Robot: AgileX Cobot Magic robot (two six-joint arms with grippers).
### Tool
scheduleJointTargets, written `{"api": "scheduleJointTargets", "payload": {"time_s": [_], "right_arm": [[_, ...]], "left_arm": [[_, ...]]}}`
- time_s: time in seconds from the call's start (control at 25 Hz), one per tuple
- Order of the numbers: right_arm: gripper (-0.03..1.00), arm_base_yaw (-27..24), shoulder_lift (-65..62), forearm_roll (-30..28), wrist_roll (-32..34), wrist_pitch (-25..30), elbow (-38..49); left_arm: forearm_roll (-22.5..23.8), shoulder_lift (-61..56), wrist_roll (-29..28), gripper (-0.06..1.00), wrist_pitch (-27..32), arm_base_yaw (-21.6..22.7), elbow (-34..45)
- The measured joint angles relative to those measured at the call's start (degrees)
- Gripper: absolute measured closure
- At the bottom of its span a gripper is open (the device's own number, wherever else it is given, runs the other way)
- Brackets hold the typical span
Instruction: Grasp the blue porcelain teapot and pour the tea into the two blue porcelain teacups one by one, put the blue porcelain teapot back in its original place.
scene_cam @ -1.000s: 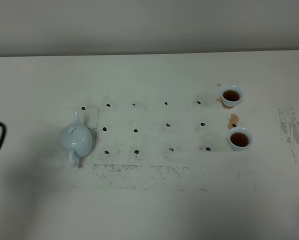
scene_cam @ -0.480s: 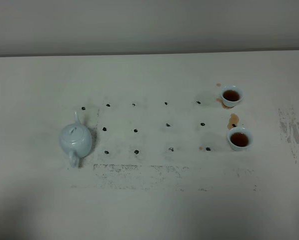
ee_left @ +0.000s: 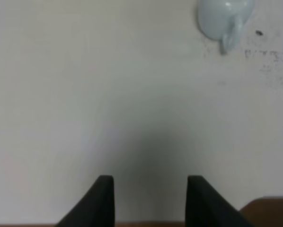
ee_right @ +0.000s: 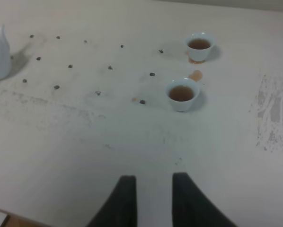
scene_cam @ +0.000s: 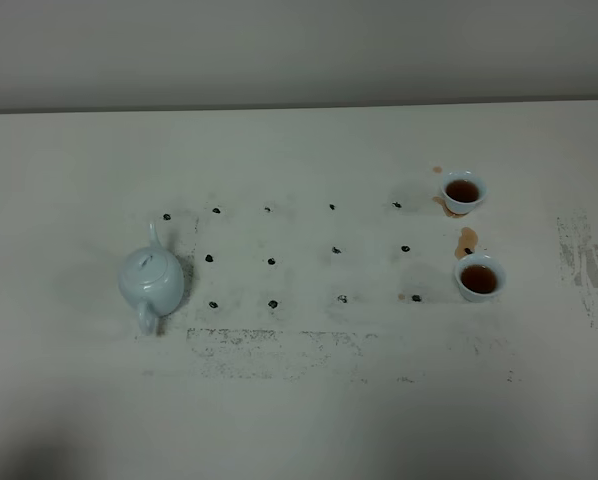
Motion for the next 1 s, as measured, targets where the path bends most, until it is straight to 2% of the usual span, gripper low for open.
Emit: {"api": "scheduleJointTargets", "payload": {"time_s": [0.16,0.56,1.0], "right_arm": [[0.75,0.0,0.0,0.0,0.0,0.0,0.0],[0.75,0.0,0.0,0.0,0.0,0.0,0.0],[0.75,0.0,0.0,0.0,0.0,0.0,0.0]], "left_arm": [[-1.2,-3.2,1.6,0.56,-3.4,-2.2,1.5],[-2.3,-3.2,2.9,0.56,-4.4,-6.3,2.0],[-2.4,-3.2,3.0,0.56,-4.4,-5.8,2.0]]}}
